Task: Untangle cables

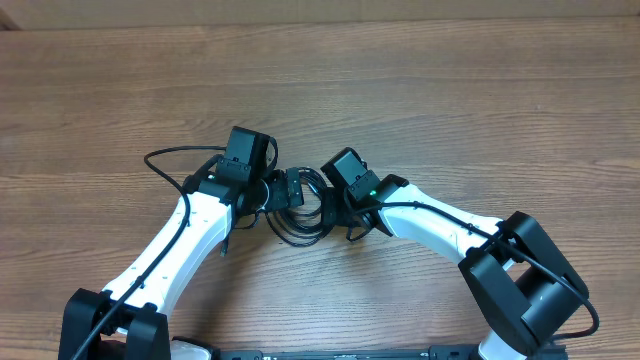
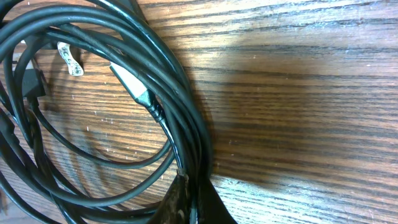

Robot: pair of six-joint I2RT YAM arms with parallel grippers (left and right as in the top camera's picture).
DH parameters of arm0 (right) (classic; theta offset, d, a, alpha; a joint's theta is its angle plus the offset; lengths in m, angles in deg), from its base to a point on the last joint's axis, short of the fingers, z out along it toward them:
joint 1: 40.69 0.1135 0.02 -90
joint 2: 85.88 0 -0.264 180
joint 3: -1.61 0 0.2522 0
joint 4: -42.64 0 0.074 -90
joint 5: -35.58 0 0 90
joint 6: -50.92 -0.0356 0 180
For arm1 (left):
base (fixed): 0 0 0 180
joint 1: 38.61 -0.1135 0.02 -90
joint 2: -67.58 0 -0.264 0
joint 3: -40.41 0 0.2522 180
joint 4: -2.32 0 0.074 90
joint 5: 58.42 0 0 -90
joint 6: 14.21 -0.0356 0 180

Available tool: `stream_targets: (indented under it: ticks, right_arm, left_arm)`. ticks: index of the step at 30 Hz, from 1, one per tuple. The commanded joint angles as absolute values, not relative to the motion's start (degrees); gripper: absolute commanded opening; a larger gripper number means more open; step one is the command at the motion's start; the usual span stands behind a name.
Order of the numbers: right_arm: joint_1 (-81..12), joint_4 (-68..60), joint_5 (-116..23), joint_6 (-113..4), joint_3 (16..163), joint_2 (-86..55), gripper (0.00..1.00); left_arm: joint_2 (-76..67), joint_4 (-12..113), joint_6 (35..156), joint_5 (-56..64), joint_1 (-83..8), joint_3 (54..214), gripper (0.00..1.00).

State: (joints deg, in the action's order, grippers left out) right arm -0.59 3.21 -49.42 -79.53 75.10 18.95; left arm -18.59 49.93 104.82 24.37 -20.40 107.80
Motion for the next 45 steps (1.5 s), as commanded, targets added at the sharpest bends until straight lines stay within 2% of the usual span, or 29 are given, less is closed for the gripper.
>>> stream_targets:
  ticks: [1, 16, 19, 21, 33, 41, 43, 45]
  right_arm:
    - [-0.9, 3.1, -50.3, -79.4, 75.1, 17.0, 0.04]
    - [-0.9, 3.2, -50.3, -79.4, 75.1, 17.0, 0.04]
    - [-0.9, 3.3, -50.3, -79.4, 75.1, 17.0, 0.04]
    - [-0.9, 3.3, -50.3, -79.4, 75.1, 17.0, 0.04]
    - [-0.9, 3.1, -50.3, -79.4, 75.1, 17.0, 0.04]
    - [-0.9, 3.1, -50.3, -79.4, 75.1, 17.0, 0.04]
    - [-0.9, 3.1, -50.3, -79.4, 75.1, 17.0, 0.04]
    - [-0.9, 3.1, -50.3, -79.4, 75.1, 17.0, 0.04]
  left_arm:
    - [-19.0, 49.9, 105.6, 24.9, -20.6, 108.6, 1.0]
    - [-19.3, 50.2, 105.4, 29.1, -20.6, 106.9, 1.0]
    - [-19.3, 48.9, 105.4, 31.1, -20.6, 106.8, 0.82]
    - [-19.3, 47.8, 105.4, 31.1, -20.6, 106.7, 0.76]
    - [-21.1, 45.3, 105.8, 30.1, -19.8, 106.7, 0.59]
    - [-28.6, 41.4, 104.9, 28.5, -17.9, 106.7, 0.61]
    - [-30.3, 41.0, 104.3, 28.5, -17.9, 106.7, 0.57]
    - [-32.3, 40.8, 103.5, 28.7, -17.9, 106.7, 0.48]
